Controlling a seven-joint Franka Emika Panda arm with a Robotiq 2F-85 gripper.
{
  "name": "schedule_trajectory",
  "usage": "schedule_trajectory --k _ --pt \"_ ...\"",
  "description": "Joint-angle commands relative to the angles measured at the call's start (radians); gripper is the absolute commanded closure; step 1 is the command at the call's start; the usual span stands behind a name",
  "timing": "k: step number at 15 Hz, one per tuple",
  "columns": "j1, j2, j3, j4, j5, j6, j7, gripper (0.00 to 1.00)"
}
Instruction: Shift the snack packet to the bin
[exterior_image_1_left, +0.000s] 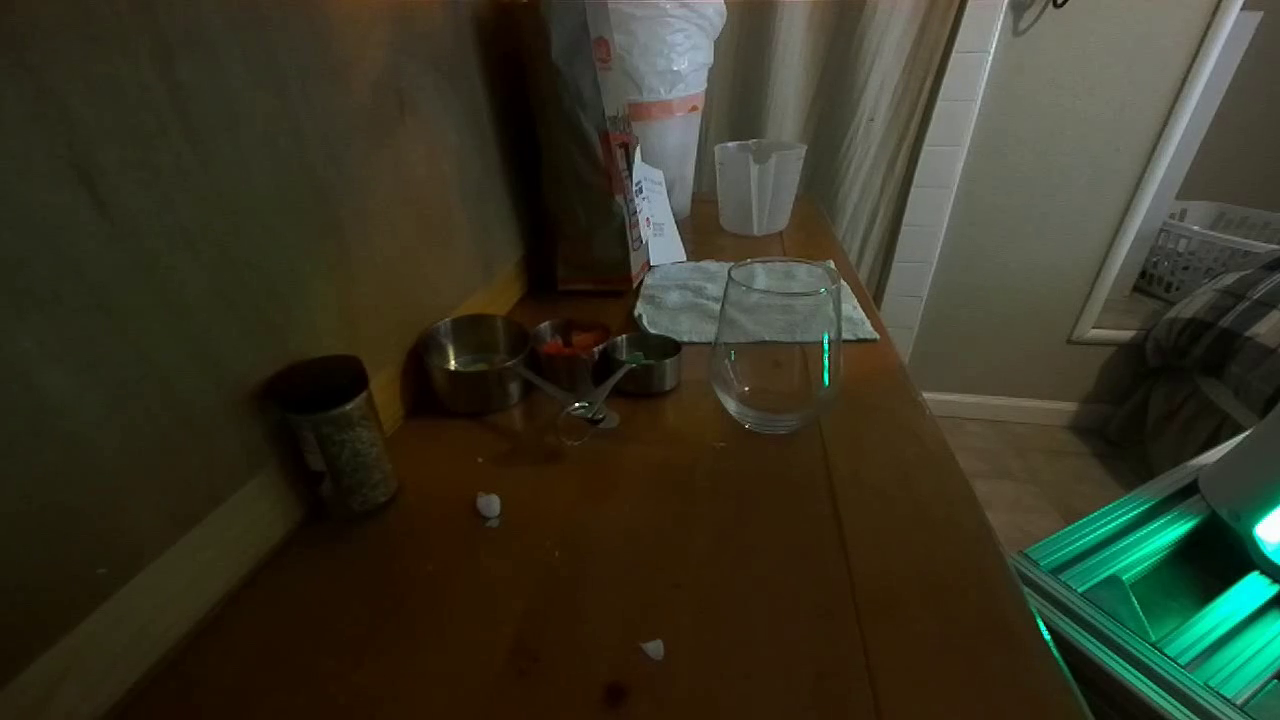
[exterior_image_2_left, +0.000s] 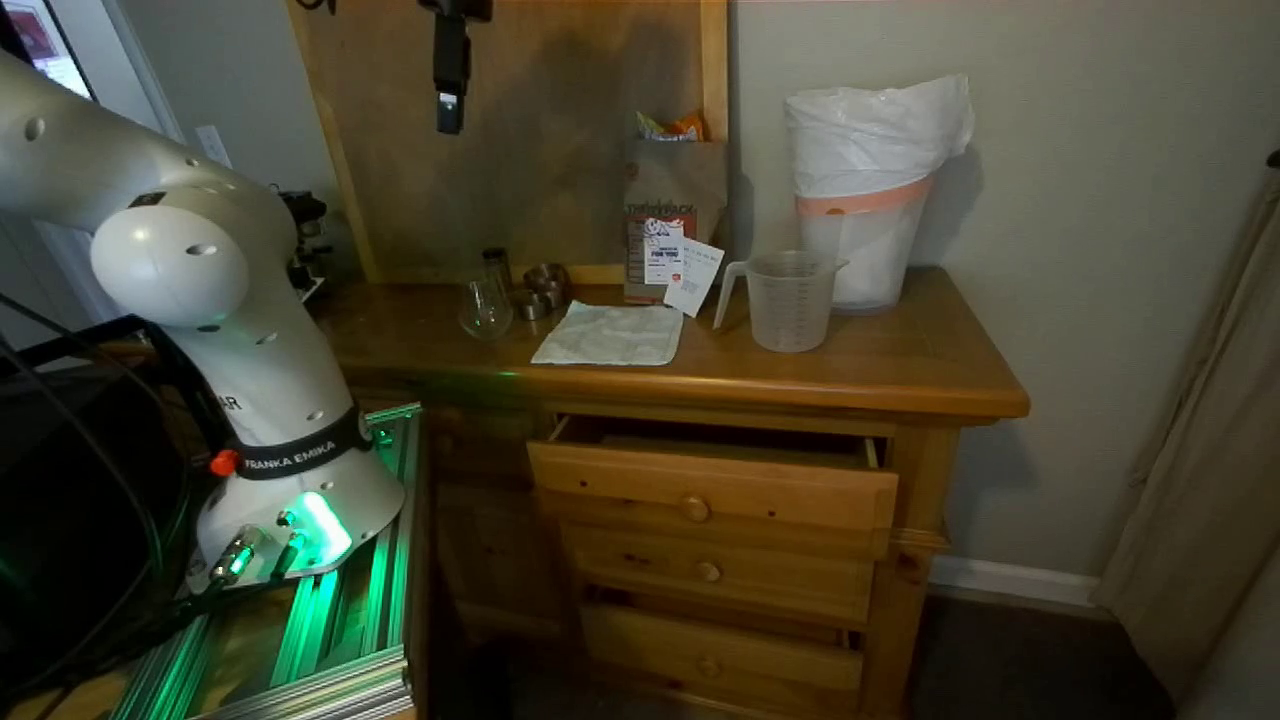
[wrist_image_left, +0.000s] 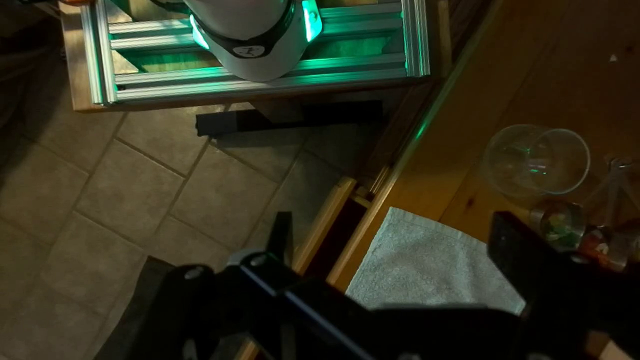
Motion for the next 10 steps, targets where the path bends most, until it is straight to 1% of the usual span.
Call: schedule_trajectory --k 1,2,3,7,10 --pt "0.009 0.135 0.016 0.044 -0.074 0.139 -0.149 0.0" --pt "0.009 0.211 0.027 0.089 -0.106 0.204 -0.181 0.0" --pt "0.013 0.258 0.032 0.114 -0.138 0.255 -0.211 0.0" --pt "0.024 0.463 0.056 0.284 -0.284 0.434 -0.286 0.0" --pt "0.043 0.603 0.052 0.413 -0.348 0.585 -0.355 0.0"
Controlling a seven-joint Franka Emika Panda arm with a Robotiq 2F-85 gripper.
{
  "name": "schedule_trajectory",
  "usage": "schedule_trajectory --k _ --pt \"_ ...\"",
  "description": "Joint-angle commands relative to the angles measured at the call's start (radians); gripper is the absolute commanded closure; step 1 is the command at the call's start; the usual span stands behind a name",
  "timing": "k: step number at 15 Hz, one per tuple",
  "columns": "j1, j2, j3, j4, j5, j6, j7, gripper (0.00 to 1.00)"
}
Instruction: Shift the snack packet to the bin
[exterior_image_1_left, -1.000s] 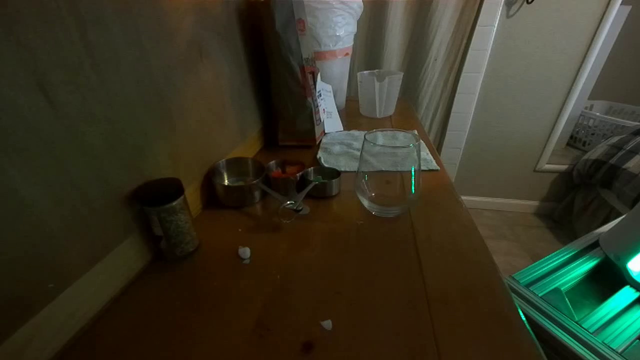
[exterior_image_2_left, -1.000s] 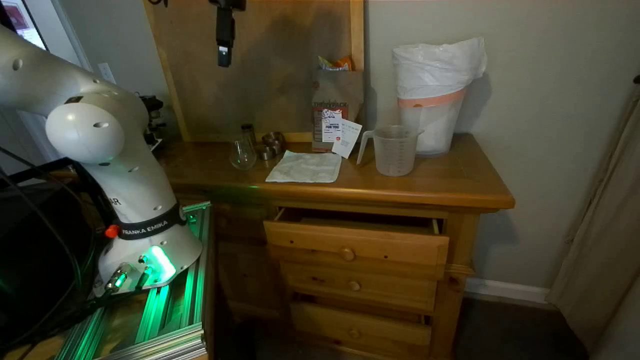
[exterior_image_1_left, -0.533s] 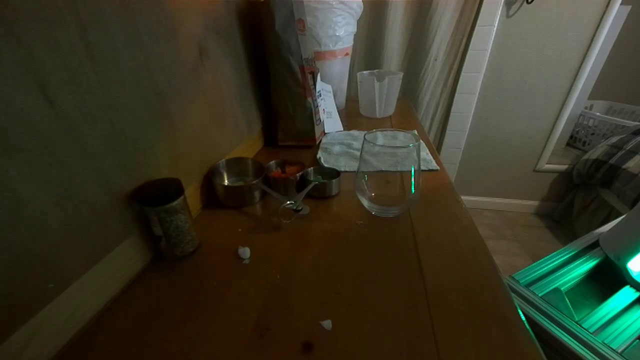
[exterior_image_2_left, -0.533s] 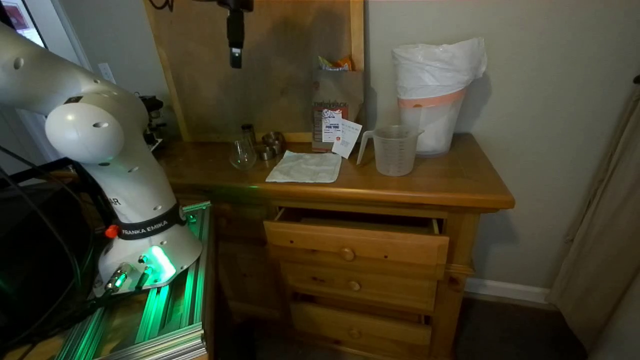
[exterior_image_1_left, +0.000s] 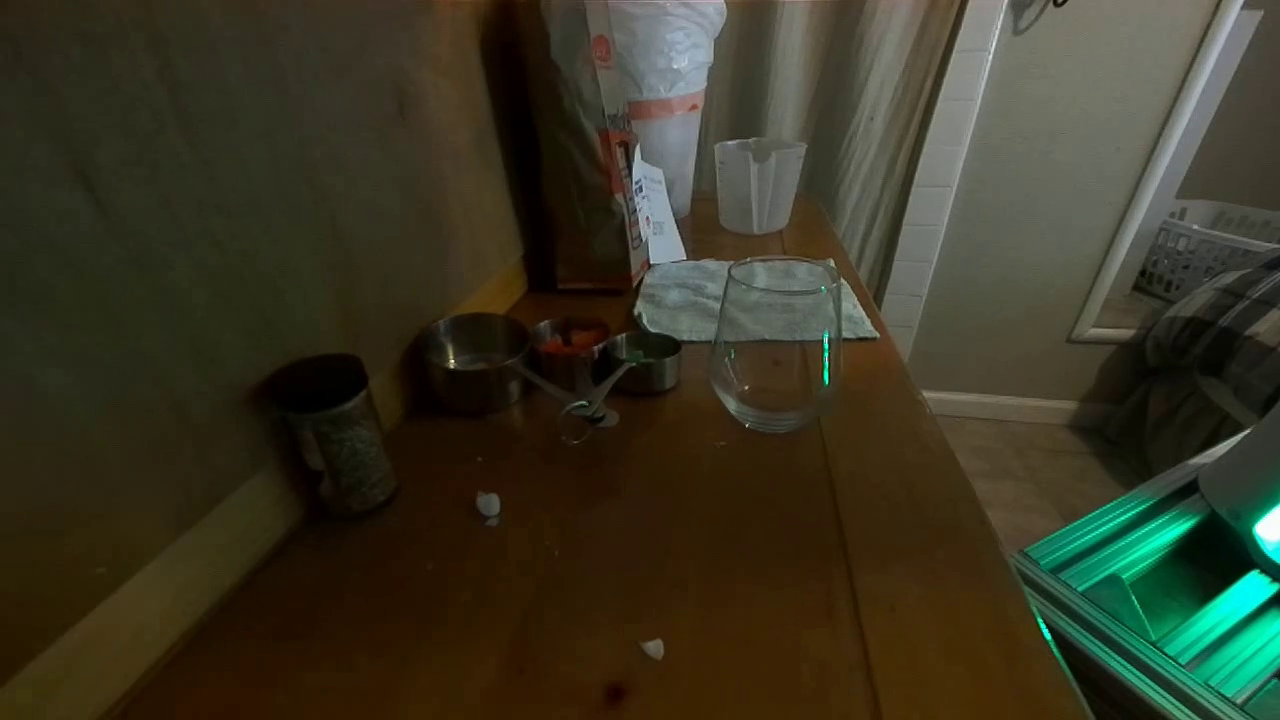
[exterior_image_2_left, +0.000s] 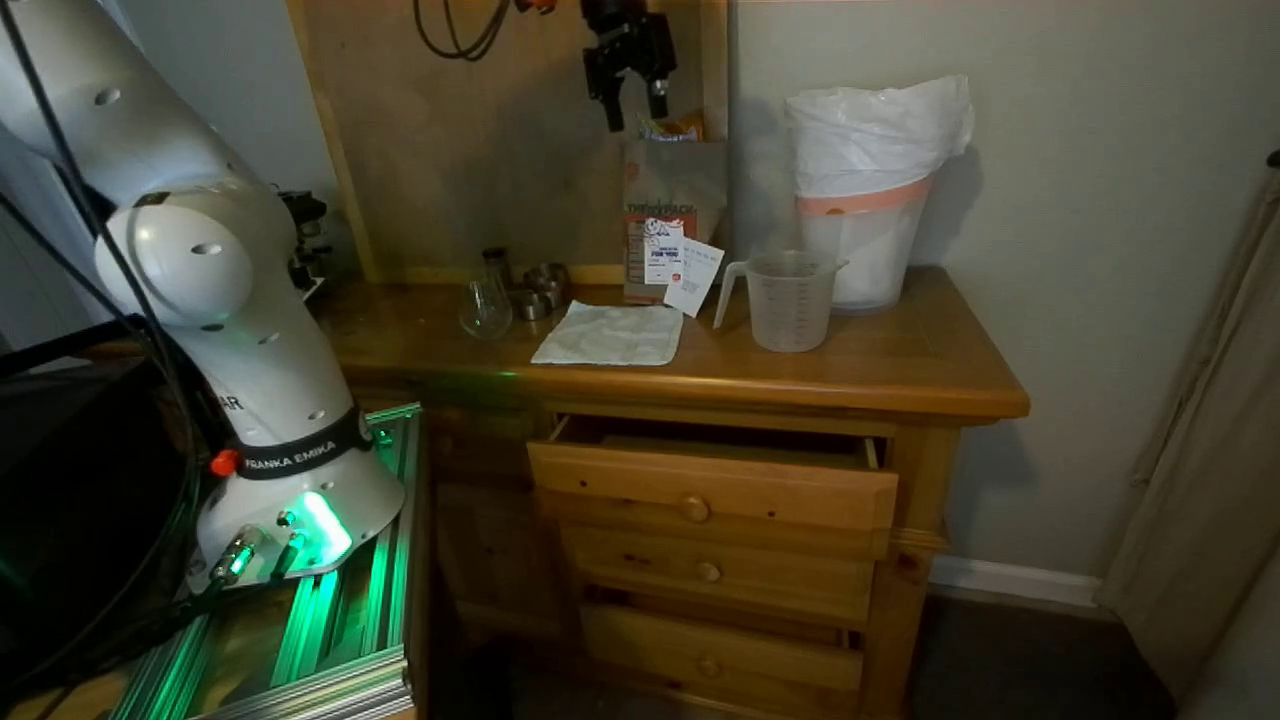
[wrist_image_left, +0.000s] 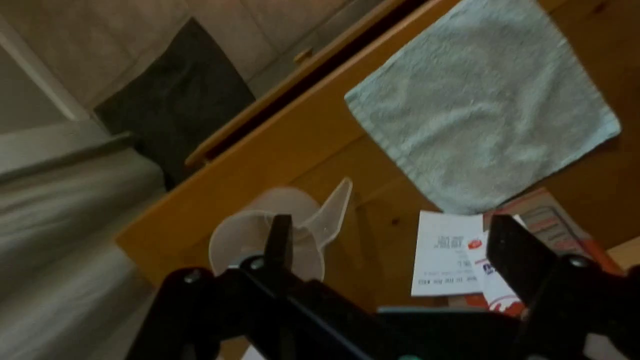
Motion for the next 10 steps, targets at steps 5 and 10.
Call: schedule_trajectory --k 5,10 --pt "0.046 0.209 -0.014 0.183 -0.037 0.207 -0.123 0.0" --pt "0.064 0.246 -0.012 0.195 0.047 0.356 -0.184 0.0"
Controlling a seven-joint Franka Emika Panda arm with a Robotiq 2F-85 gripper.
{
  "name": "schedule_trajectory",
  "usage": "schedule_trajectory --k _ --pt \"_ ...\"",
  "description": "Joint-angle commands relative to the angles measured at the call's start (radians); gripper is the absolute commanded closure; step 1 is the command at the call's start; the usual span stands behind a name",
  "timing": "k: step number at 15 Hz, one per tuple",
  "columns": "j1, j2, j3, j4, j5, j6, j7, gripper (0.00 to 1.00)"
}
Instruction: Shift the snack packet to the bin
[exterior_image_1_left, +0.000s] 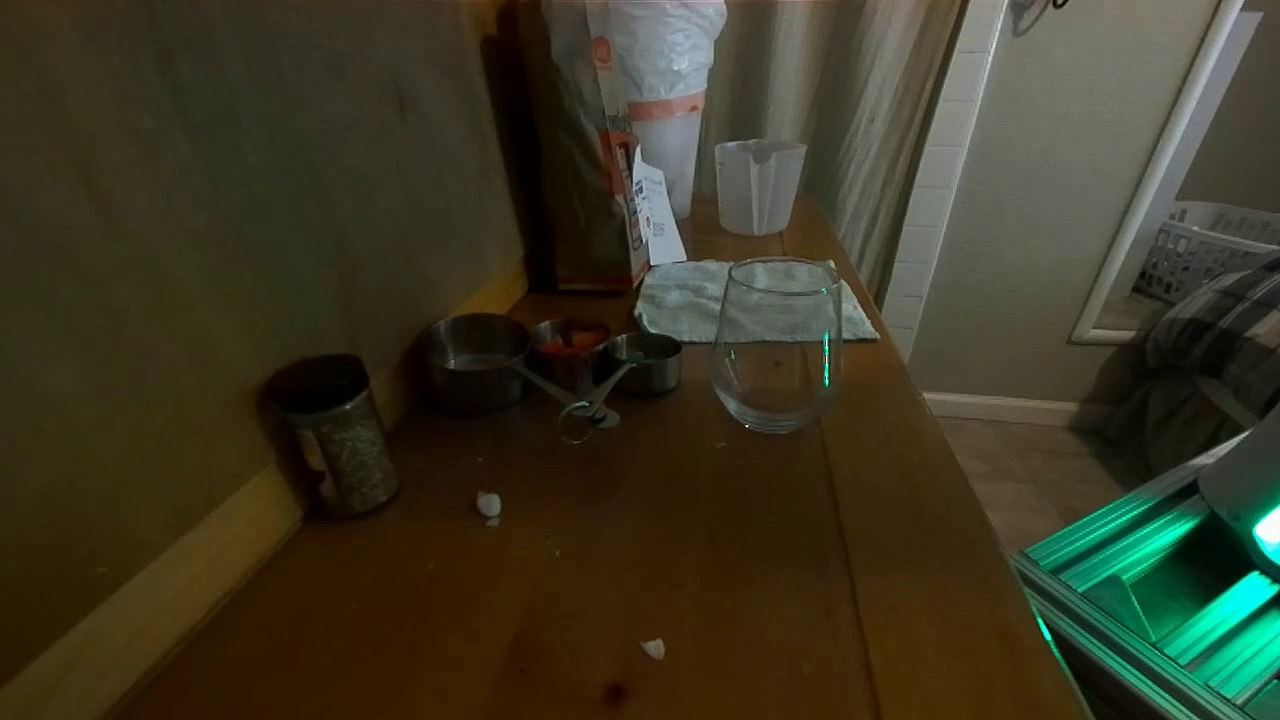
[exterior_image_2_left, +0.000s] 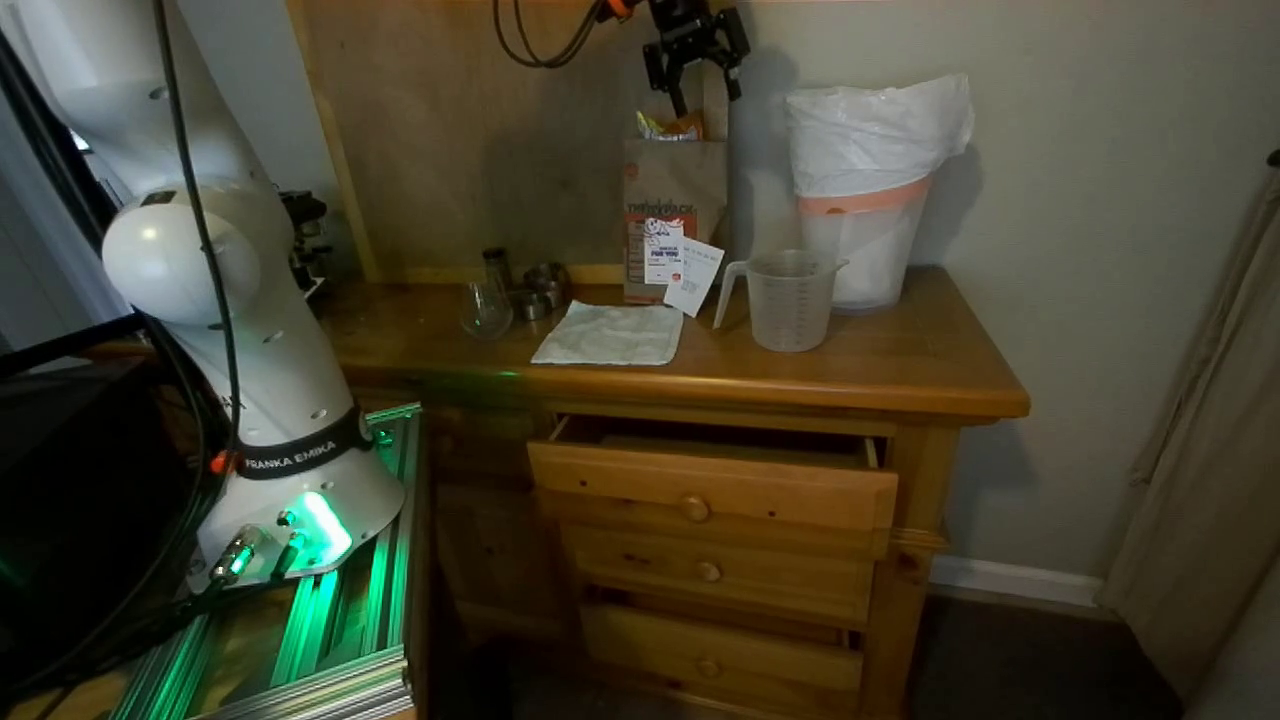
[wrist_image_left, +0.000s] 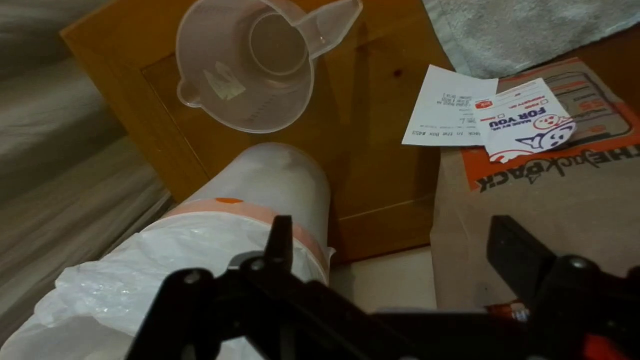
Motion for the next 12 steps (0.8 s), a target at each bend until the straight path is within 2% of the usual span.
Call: schedule_trajectory --k 1,5,8,12 --pt "0.032 0.004 -0.007 -0.023 0.102 0.18 -0.045 0.0" --pt "0.071 0.052 0.01 -0.023 0.252 0.327 -0.091 0.0" --pt "0.086 0.073 0.019 -0.038 0.388 0.359 -0.165 0.0" --pt "0.086 0.1 0.031 -0.043 0.514 0.4 -0.282 0.0"
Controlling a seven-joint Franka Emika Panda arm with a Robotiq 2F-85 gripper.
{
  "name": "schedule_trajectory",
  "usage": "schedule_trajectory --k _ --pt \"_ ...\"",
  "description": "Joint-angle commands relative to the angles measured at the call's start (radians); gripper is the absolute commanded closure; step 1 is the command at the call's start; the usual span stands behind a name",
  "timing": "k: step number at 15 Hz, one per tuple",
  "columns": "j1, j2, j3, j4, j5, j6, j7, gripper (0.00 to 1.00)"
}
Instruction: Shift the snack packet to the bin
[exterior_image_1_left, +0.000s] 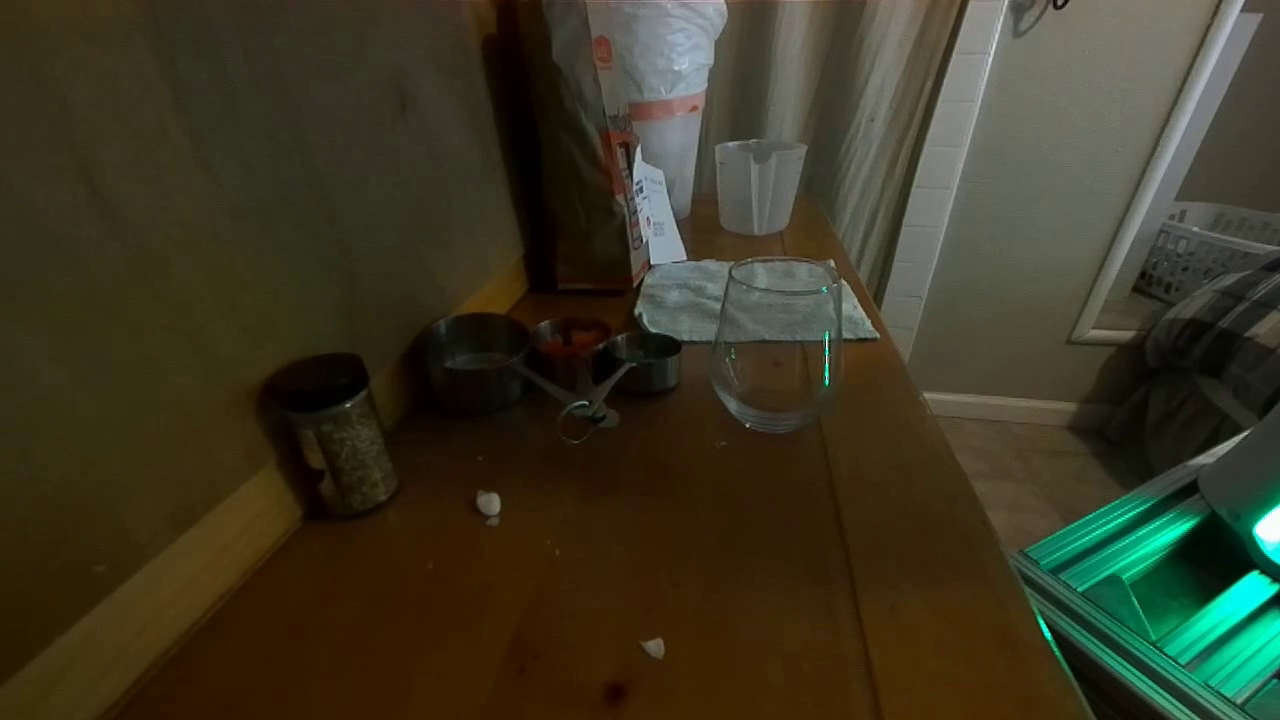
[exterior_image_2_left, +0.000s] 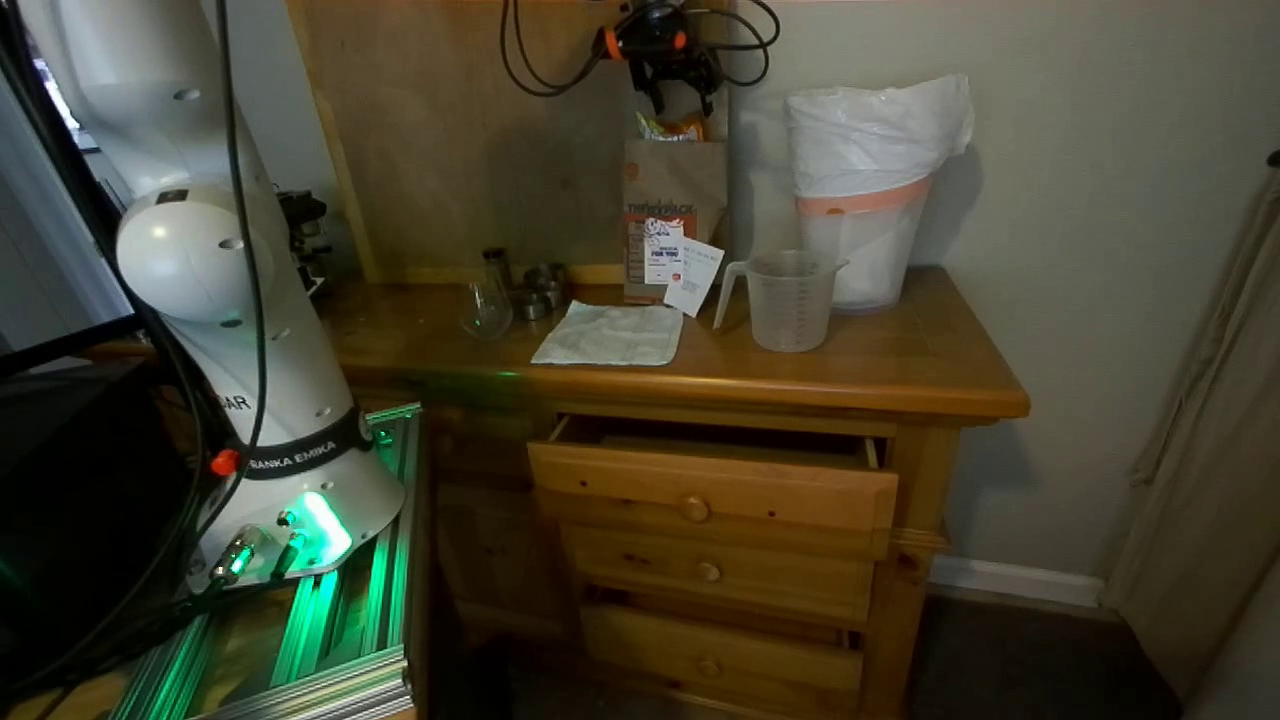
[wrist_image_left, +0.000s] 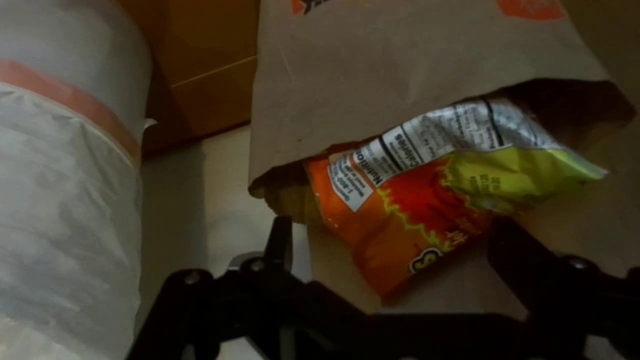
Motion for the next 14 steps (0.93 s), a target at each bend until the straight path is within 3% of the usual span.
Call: schedule_trajectory --k 1,5,6,7,8,14 --pt "0.0 0.02 0.01 -0.011 0.133 0.069 -0.128 0.0" --pt "-0.007 0.041 0.021 -0.011 0.222 0.091 -0.23 0.04" --pt "-0.008 0.046 0.023 -0.011 0.237 0.094 -0.251 0.01" --pt "-0.009 0.051 0.024 -0.01 0.245 0.092 -0.264 0.11" --pt "-0.01 0.056 0.025 -0.009 0.25 0.092 -0.272 0.29" --pt "-0.013 0.063 0.027 -0.006 0.237 0.101 -0.277 0.72"
